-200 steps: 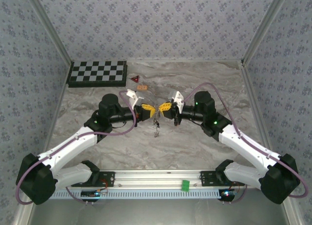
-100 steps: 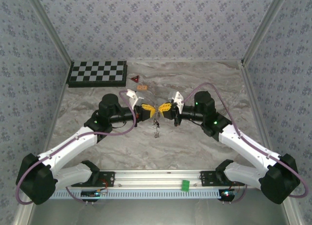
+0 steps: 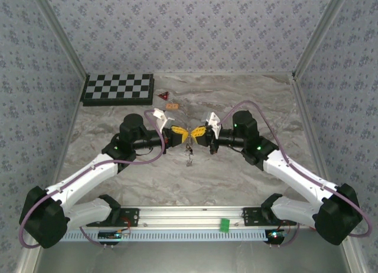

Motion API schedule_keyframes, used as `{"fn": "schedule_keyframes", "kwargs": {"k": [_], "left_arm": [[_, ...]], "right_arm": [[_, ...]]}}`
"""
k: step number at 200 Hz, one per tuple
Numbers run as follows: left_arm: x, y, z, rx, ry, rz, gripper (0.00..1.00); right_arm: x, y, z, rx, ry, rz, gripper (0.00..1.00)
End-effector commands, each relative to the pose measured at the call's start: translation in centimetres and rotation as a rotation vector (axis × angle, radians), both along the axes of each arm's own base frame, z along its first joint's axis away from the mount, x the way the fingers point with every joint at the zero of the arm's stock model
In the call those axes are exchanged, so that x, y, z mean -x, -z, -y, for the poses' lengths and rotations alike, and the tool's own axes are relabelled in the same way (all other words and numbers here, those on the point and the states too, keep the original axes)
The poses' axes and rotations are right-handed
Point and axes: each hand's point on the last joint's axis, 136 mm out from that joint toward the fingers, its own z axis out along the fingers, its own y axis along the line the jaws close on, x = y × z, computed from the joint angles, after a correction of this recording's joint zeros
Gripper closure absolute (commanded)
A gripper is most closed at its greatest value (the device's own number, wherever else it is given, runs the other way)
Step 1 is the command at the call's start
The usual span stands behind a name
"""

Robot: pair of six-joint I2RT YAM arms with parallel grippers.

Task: Put the keys on the keyring

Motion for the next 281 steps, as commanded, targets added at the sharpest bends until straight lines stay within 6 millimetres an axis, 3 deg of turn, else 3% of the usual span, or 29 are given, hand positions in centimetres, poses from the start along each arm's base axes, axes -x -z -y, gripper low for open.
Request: {"fn": "schedule_keyframes", "kwargs": {"k": [1, 281], "left_arm": [[0.2, -2.2, 0.1, 0.047, 0.02, 0.057, 1.0], [0.1, -2.2, 0.1, 0.047, 0.015, 0.055, 1.0]], "right_arm": [[0.0, -1.8, 0.2, -0.023, 0.015, 0.066, 1.0], [0.3, -1.1, 0.2, -0.003, 0.005, 0.06, 1.0]]}}
